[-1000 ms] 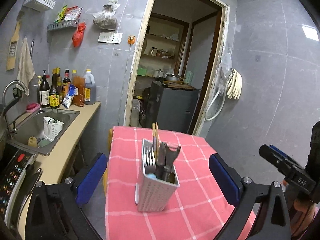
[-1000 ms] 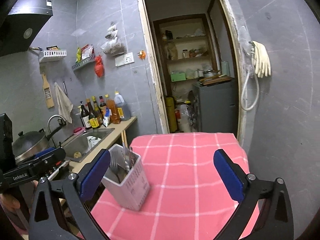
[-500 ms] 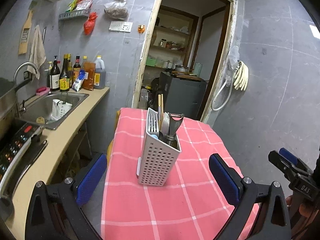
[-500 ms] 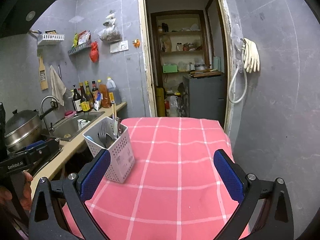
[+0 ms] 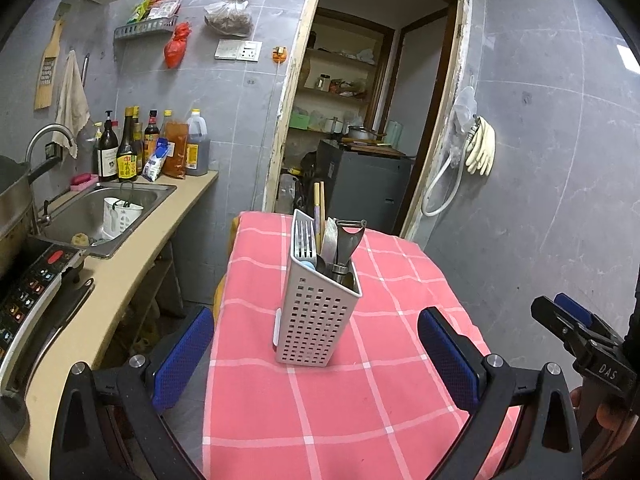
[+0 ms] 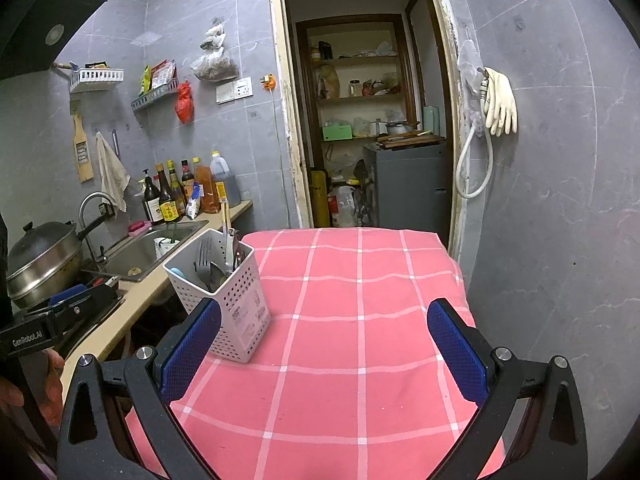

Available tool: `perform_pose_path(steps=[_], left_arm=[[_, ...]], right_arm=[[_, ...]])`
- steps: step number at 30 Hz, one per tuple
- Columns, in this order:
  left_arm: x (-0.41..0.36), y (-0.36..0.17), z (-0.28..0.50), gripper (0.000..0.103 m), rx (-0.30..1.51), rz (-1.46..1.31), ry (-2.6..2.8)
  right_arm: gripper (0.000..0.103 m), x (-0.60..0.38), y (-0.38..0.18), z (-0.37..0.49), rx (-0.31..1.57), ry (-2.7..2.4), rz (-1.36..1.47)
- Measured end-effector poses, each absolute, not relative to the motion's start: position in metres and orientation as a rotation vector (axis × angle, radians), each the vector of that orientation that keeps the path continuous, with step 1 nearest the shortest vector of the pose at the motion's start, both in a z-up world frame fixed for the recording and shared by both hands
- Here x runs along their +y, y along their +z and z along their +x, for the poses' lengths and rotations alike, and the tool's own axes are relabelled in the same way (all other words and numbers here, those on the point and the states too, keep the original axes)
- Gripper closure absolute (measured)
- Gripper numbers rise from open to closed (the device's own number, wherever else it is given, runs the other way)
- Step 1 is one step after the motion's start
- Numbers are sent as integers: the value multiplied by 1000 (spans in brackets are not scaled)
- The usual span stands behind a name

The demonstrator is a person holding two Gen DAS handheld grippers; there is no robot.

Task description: Organize utensils

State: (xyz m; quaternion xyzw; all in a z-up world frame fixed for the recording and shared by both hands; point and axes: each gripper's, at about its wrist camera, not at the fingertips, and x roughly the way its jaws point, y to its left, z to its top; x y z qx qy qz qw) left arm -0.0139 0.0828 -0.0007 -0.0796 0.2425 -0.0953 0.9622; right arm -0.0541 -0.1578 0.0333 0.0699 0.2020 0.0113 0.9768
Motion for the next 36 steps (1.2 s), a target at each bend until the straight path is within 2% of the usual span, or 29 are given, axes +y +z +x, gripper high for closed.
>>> perform_pose_path(steps=[36], left_arm=[[85,-1,-14,1,493,-159,-197]], right_arm=[[2,-154,34,-56,408,22,142]])
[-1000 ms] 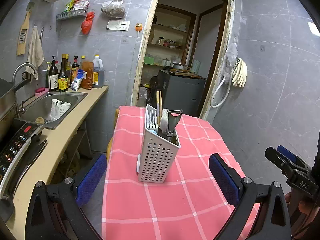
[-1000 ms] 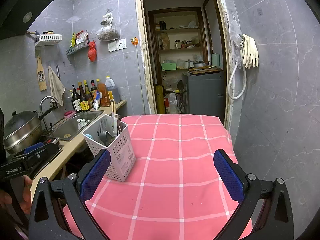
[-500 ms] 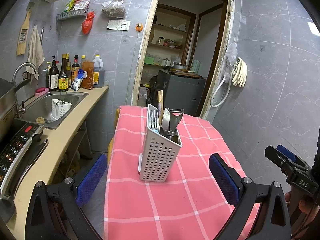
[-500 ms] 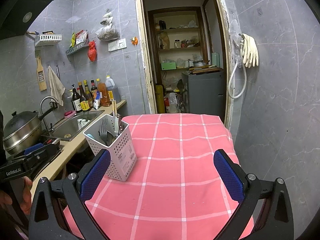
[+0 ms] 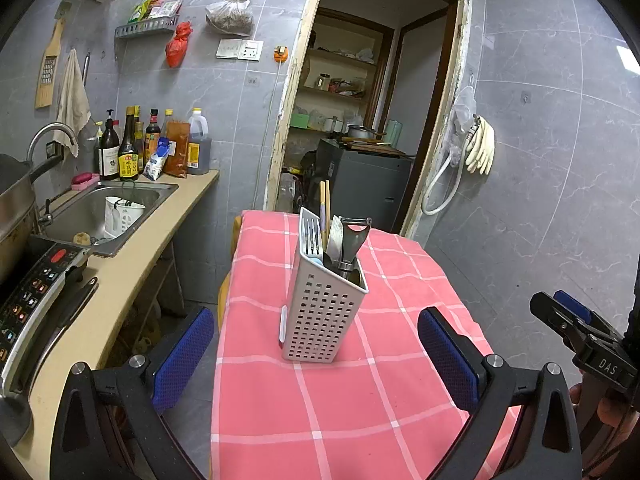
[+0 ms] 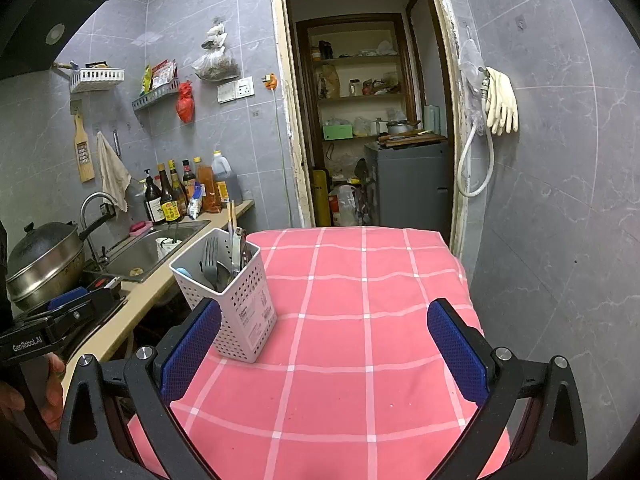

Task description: Organize utensils

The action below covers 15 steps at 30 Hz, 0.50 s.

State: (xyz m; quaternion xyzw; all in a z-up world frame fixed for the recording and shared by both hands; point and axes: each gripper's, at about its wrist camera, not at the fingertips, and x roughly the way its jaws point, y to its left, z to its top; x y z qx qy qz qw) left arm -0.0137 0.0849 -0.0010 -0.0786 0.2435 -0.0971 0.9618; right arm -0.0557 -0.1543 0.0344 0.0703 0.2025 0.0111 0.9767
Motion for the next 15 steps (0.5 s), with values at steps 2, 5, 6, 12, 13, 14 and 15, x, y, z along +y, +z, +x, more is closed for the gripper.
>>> perform_pose_path(steps=[2,5,6,12,13,14,15], left_arm=[[86,-1,-14,1,495,-158,-198],[86,-1,-15,1,494,-157,-198],[86,-1,-15,1,494,-157,-198],[86,-1,-14,1,494,-157,-198],[87,-1,-14,1,495,-157,-199],[87,-1,-14,1,495,-157,-199],[87,-1,-14,1,496,-157,-199]], right_arm=[[2,-152,34,-56,409,22,142],[2,-152,34,-56,409,23,142],[2,-153,34,-56,409,23,142],[2,-151,34,-56,409,23,143],[2,-150,34,-57,409,23,143],[2,-149,34,-57,410,23,143],[2,-150,34,-57,409,23,143]])
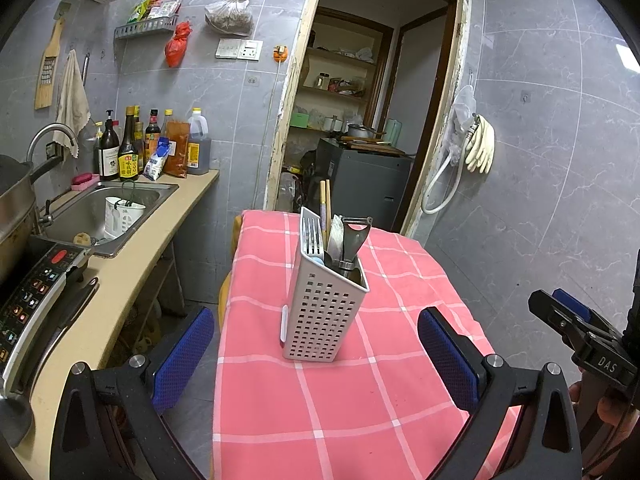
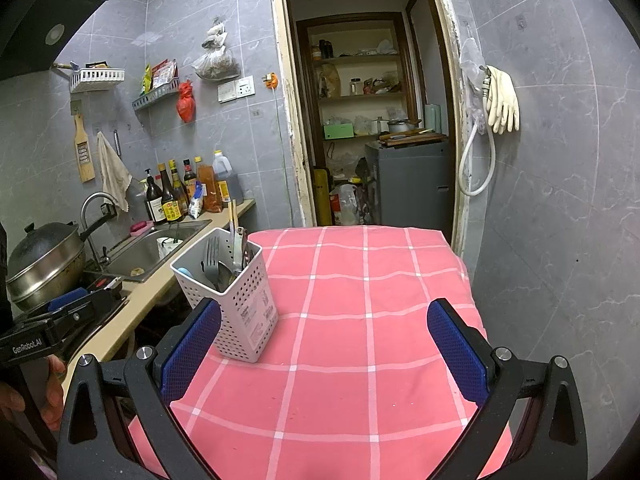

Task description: Organize utensils

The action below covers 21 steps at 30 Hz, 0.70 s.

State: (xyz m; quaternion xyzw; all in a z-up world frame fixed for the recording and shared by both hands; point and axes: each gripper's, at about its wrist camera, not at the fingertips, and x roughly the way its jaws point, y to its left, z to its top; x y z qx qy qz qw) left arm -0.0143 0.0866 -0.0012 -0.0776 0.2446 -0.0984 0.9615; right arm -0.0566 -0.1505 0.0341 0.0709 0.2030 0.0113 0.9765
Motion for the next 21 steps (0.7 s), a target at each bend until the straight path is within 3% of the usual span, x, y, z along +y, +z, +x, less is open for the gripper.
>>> perform_pose_path(steps=[21], left_arm=[[85,-1,-15,1,496,-155,-198]], right_arm=[[2,-148,33,-57,411,22,145]])
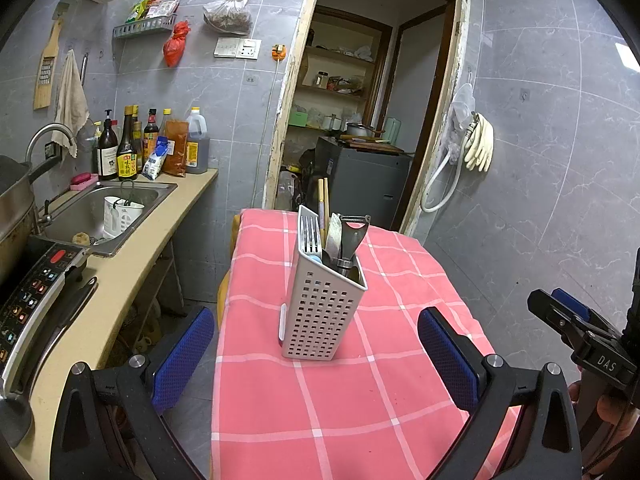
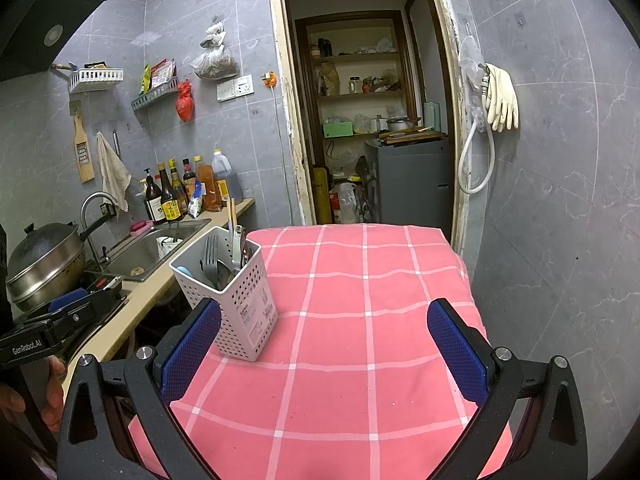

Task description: Organize utensils

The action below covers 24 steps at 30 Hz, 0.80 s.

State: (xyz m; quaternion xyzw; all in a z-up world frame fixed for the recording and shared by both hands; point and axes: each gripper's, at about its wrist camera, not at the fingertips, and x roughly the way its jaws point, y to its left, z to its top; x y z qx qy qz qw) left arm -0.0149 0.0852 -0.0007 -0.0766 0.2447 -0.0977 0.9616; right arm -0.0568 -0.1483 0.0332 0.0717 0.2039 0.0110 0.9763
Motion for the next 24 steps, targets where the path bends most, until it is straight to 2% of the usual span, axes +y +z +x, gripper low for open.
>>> perform_pose_path(steps=[24], left_arm=[[90,-3,-17,1,521,-131,-193]], right_arm=[[2,-148,32,-57,414,21,147]])
